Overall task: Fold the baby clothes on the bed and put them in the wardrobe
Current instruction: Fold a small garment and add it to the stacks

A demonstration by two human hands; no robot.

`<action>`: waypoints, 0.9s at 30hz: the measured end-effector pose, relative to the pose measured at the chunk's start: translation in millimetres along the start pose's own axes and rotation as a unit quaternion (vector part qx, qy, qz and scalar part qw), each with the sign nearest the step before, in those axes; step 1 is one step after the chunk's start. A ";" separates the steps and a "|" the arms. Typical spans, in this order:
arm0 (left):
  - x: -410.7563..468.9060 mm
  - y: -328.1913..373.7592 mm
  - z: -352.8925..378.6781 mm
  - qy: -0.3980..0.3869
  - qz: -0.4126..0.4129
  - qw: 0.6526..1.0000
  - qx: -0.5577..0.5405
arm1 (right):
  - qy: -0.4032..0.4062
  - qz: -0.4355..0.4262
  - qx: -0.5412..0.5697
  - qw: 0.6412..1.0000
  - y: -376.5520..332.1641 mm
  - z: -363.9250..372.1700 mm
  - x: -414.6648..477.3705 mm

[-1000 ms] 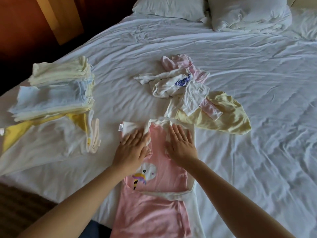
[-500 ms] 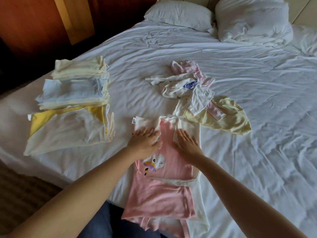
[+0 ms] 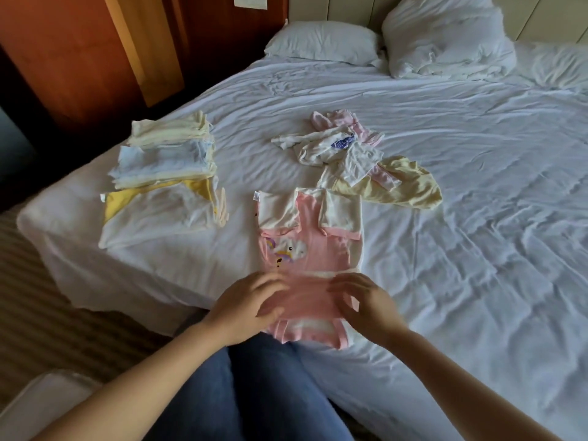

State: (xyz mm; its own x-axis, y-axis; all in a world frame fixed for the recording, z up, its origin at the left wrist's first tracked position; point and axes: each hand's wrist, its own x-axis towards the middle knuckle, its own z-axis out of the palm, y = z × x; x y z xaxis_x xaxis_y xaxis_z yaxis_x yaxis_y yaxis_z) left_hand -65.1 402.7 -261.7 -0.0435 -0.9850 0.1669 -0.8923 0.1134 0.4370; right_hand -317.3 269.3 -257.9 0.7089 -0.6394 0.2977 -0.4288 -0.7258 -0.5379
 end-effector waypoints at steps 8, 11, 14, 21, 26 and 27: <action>-26.1 7.2 15.3 -0.032 0.034 0.994 0.100 | -0.040 -0.069 -0.033 0.996 5.7 7.0 -39.8; -26.0 3.9 24.3 -0.056 0.033 0.988 0.138 | -0.143 -0.067 -0.075 0.985 8.6 0.6 -40.5; -25.3 3.6 30.2 -0.041 0.040 0.986 0.159 | -0.141 -0.051 -0.085 0.985 5.7 -1.8 -40.0; -24.5 5.2 31.0 -0.023 0.052 0.986 0.159 | -0.096 -0.046 -0.055 0.993 2.0 -4.2 -35.9; -23.3 5.8 32.2 -0.012 0.045 0.983 0.175 | -0.105 0.115 0.028 0.987 -0.8 -5.0 -21.6; -22.7 6.5 33.1 -0.005 0.042 0.983 0.181 | -0.100 0.133 0.042 0.985 -1.3 -5.1 -17.6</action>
State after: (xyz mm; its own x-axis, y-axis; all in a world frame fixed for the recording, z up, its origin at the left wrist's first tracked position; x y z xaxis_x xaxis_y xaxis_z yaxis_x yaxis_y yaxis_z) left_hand -84.8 421.6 -291.8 -0.1270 -0.9754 0.1802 -0.9866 0.1431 0.0789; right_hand -332.1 280.1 -258.5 0.6779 -0.7349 -0.0192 -0.5716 -0.5104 -0.6424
